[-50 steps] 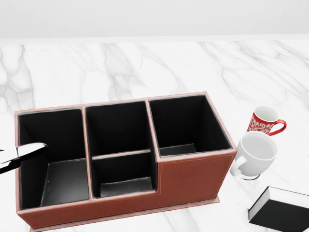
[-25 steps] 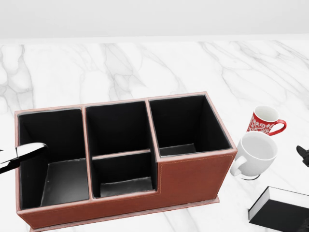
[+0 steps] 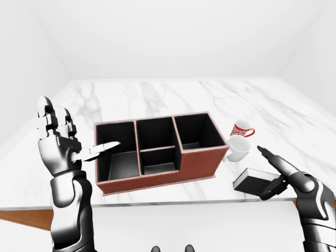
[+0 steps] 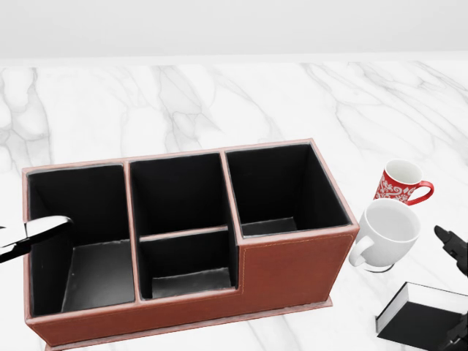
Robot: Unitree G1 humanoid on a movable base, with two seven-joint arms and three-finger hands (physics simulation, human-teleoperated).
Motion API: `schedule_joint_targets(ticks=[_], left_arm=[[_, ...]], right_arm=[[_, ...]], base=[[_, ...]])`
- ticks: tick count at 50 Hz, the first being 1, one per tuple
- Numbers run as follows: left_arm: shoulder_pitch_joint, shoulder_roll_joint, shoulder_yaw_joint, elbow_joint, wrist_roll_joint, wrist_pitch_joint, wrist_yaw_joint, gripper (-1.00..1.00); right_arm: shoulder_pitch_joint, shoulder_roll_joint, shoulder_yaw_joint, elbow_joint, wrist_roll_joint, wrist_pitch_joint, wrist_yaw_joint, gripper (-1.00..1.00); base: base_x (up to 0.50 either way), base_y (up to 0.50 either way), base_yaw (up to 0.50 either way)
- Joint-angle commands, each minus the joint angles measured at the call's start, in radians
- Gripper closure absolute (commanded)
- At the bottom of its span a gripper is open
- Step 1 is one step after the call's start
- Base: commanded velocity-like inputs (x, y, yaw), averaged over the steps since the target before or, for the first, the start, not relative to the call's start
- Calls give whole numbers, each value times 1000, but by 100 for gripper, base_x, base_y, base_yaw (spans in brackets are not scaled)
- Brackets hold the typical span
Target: Pick up the book and place it in the right compartment of the caddy.
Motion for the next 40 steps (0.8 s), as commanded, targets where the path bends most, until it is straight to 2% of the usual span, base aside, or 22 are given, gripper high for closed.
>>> schedule_joint_targets(ticks=[1, 24, 25, 26, 27, 40], left_arm=[[3, -2, -2, 0, 2, 0, -1, -100], [0, -2, -3, 9, 5, 0, -1, -100], [1, -2, -3, 9, 5, 0, -1, -100], [2, -2, -4, 8, 4, 0, -1, -100], [2, -2, -4, 9, 5, 0, -1, -100], [1, -3, -5, 7, 5, 0, 0, -100]], right_arm=[[4, 3, 11, 15, 1, 0, -7, -100], [0, 7, 33, 83, 18, 0, -41, -100], [-4, 6, 33, 95, 22, 0, -47, 62], [-4, 6, 33, 97, 23, 0, -49, 87], [0, 6, 34, 90, 22, 0, -47, 100], [1, 9, 32, 67, 26, 0, -38, 100]], base=[[0, 0, 0], [0, 0, 0], [0, 0, 0], [0, 0, 0], [0, 0, 0], [0, 0, 0]])
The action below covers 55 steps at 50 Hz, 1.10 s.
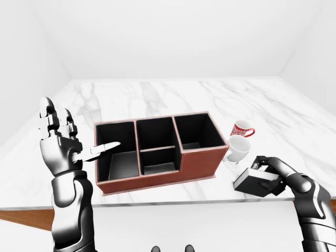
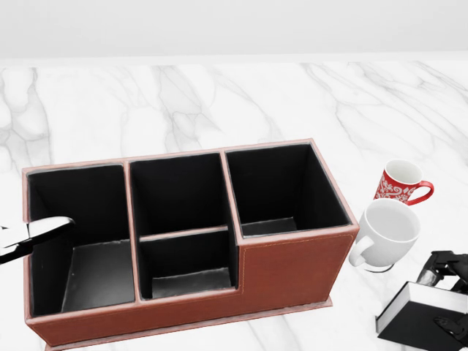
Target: Pick up the book and place it in the right compartment of the caddy.
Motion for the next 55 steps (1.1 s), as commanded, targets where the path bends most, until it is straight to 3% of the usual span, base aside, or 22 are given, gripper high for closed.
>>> schedule_joint_targets(ticks=[1, 14, 21, 31, 39, 49, 55], left_arm=[[-1, 0, -1, 0, 0, 0, 1, -100], [-2, 1, 1, -1, -2, 0, 0, -100], [-2, 1, 3, -6, -3, 0, 0, -100], [-2, 1, 1, -5, -2, 0, 0, -100], [-1, 1, 0, -2, 0, 0, -1, -100], [2, -1, 0, 1, 1, 0, -4, -100], [3, -2, -2, 0, 2, 0, -5, -100]], right_arm=[[10, 16, 8, 4, 12, 0, -8, 100], [11, 17, 2, -4, 13, 0, -20, 100], [41, 30, -37, -252, -40, 0, 98, 100], [-6, 35, -87, -633, -171, 0, 99, 100], [-66, 15, -100, -785, -258, 0, 99, 100], [-176, -11, -58, -813, -296, 0, 99, 100], [-302, -27, 27, -761, -290, 0, 99, 100]], base=[[0, 0, 0], [0, 0, 0], [0, 0, 0], [0, 0, 0], [0, 0, 0], [0, 0, 0], [0, 0, 0]])
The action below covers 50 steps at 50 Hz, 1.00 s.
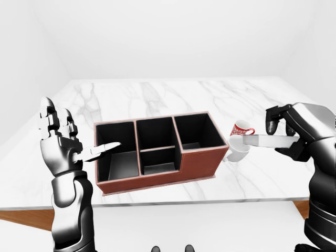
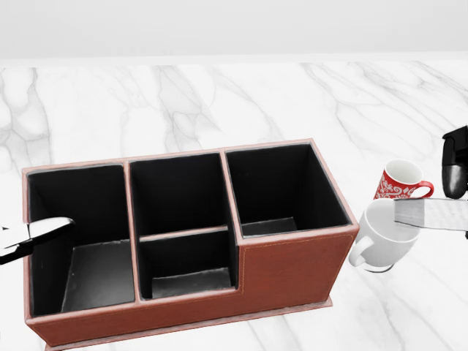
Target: Pick up the book and place it in the right compartment of the caddy.
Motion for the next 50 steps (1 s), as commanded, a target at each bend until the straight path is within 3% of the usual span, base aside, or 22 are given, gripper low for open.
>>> schedule_joint_targets(ticks=[1, 10, 19, 28, 50], left_arm=[[2, -1, -1, -2, 0, 0, -2, -100], [1, -2, -2, -5, 0, 0, -2, -100], [-2, 0, -2, -8, -1, 0, 0, -100], [-5, 1, -2, -3, -2, 0, 2, -100], [-2, 0, -3, 1, 0, 0, 0, -100]], right_arm=[[-204, -34, 98, 11, -28, 0, 0, 100], [-371, -18, 195, 231, -1, 0, 0, 100], [-496, 21, 281, 368, -62, 0, 0, 100], [-623, 43, 301, 485, -102, 0, 0, 100], [-747, 51, 316, 489, -162, 0, 0, 100]], base=[[0, 0, 0], [0, 0, 0], [0, 0, 0], [0, 0, 0], [0, 0, 0]])
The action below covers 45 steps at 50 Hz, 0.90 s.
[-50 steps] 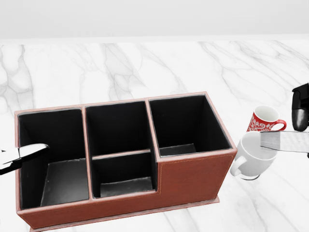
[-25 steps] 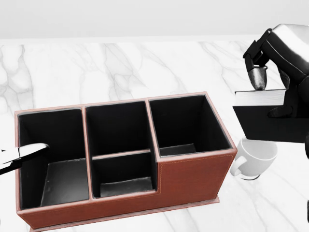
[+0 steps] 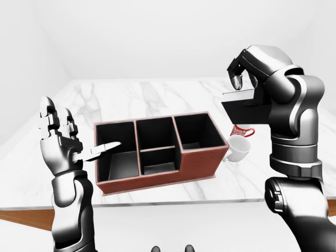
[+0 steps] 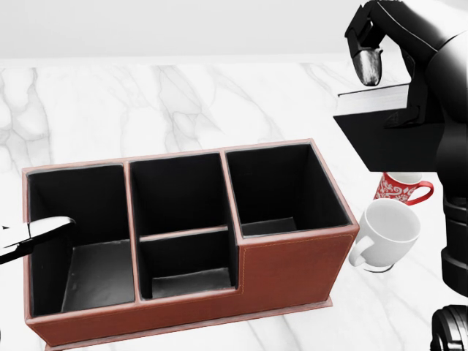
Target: Pick up the book and place it in the right compartment of the caddy.
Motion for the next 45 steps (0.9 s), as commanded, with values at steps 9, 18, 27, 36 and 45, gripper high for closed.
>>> schedule_joint_targets(ticks=[9, 18, 27, 36, 45], left_arm=[[1, -1, -1, 10, 1, 0, -3, -100], [3, -2, -1, 12, 2, 0, -3, -100], [2, -1, -1, 7, 1, 0, -1, -100], [1, -2, -2, 6, 2, 0, 0, -100], [1, -2, -2, 2, 1, 0, 1, -100]], right_arm=[[-130, 28, 20, 21, -43, 0, 0, 100], [-143, 73, 40, 57, -15, 0, 0, 100], [-153, 103, 55, 83, 12, 0, 0, 100], [-152, 148, 77, 137, 28, 0, 0, 100], [-153, 180, 91, 165, 37, 0, 0, 100]], base=[[0, 0, 0], [0, 0, 0], [0, 0, 0], [0, 0, 0], [0, 0, 0]])
